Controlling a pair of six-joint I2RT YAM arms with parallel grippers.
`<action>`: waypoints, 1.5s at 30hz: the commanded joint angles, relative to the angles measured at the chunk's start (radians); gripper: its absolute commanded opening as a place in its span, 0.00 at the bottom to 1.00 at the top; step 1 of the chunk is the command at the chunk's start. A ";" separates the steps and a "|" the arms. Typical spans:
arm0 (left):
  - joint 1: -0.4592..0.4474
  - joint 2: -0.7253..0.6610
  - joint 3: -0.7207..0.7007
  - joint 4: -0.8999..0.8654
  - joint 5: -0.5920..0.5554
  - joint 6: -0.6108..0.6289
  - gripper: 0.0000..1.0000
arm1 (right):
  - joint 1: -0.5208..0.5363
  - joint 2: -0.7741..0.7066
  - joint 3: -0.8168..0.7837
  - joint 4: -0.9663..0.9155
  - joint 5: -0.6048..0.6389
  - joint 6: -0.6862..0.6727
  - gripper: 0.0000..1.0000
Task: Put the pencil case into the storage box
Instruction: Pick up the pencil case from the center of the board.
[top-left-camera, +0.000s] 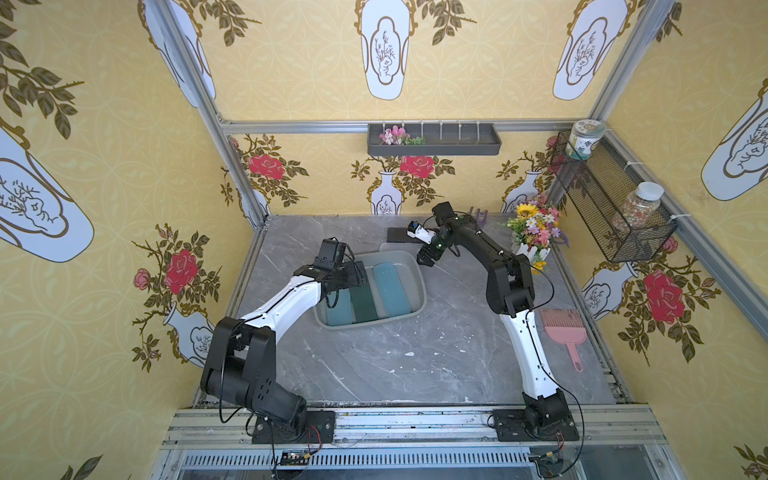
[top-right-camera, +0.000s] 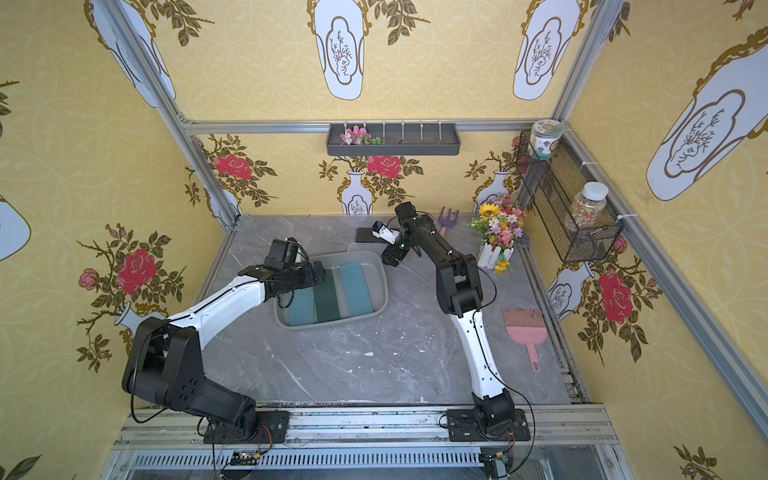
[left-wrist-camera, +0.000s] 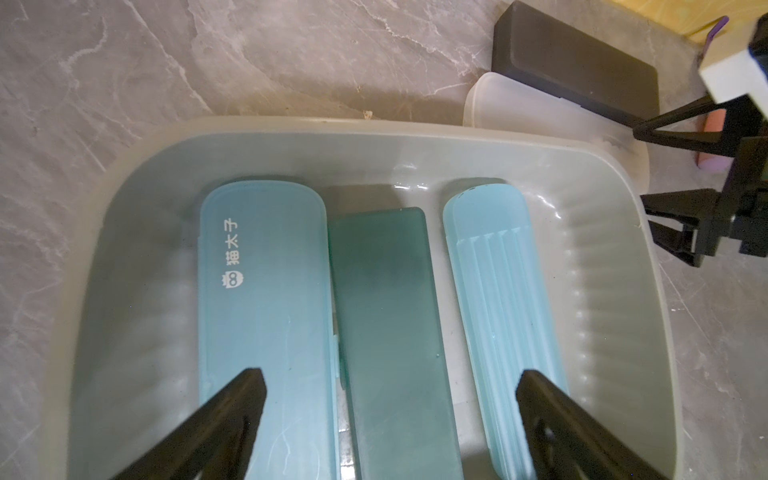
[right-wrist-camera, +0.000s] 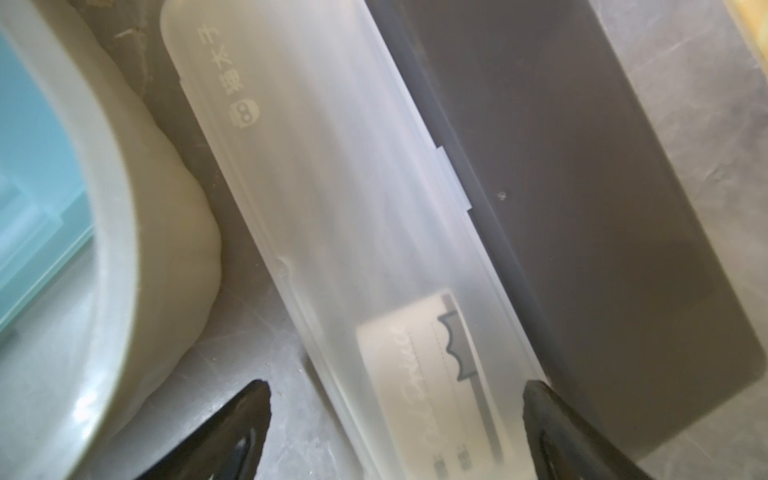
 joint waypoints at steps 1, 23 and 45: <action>0.000 0.003 -0.006 0.007 0.006 0.010 1.00 | -0.007 0.019 0.014 -0.021 0.031 -0.009 0.97; 0.000 0.001 -0.016 0.019 0.012 0.012 1.00 | 0.019 0.064 0.043 -0.046 0.095 -0.027 0.91; 0.001 0.013 -0.043 0.048 0.031 0.012 1.00 | -0.017 -0.100 -0.225 -0.029 0.145 0.038 0.76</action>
